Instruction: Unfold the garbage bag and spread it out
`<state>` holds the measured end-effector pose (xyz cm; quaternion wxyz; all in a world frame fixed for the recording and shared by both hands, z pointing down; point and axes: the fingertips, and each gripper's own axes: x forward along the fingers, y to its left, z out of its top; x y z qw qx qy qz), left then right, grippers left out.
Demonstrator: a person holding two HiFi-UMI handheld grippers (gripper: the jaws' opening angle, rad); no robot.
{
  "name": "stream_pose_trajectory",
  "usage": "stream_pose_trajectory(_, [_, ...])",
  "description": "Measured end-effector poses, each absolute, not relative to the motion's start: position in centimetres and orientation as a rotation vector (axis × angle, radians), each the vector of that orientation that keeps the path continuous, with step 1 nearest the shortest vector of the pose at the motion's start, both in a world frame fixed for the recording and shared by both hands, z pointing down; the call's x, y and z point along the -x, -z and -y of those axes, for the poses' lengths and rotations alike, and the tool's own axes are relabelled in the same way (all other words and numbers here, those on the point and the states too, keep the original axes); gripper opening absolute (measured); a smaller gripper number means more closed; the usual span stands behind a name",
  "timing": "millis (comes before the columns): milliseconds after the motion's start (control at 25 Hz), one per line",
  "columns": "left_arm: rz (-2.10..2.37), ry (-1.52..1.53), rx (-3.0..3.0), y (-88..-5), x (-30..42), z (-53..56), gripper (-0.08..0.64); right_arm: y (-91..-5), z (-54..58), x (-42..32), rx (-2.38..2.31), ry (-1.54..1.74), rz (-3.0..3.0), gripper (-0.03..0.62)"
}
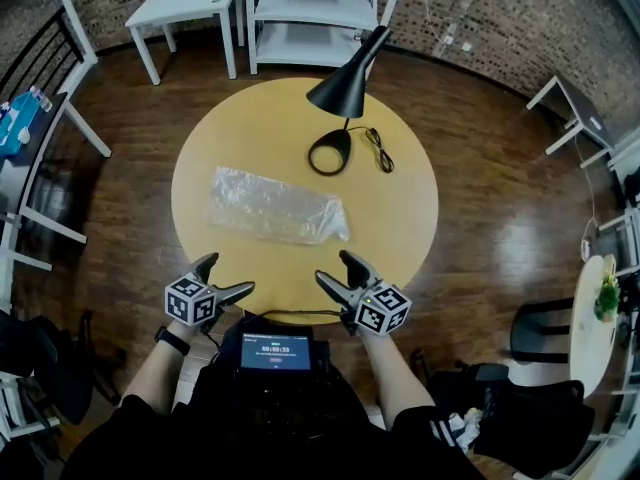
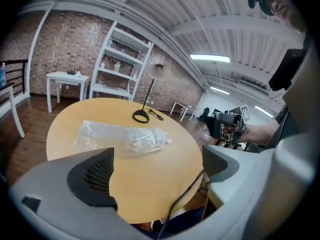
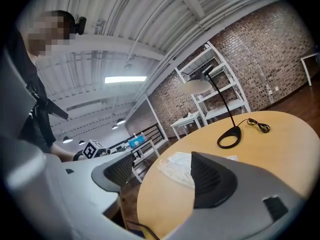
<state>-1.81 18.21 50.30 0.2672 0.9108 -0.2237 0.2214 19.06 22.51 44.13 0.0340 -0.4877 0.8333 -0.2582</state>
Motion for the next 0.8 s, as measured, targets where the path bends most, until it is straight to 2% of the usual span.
stream_pose_trajectory(280, [0.579,-0.614,-2.504,-49.4,1.8,-22.7,0.554,-43.4,-26.8,-19.2,1.541,0.780,-2.550,0.373])
stream_pose_trajectory(800, [0.503,-0.658,-2.599,-48.0,4.7,-23.5,0.531,-41.4,-28.3,-16.2,1.621,0.755,-2.507,0.370])
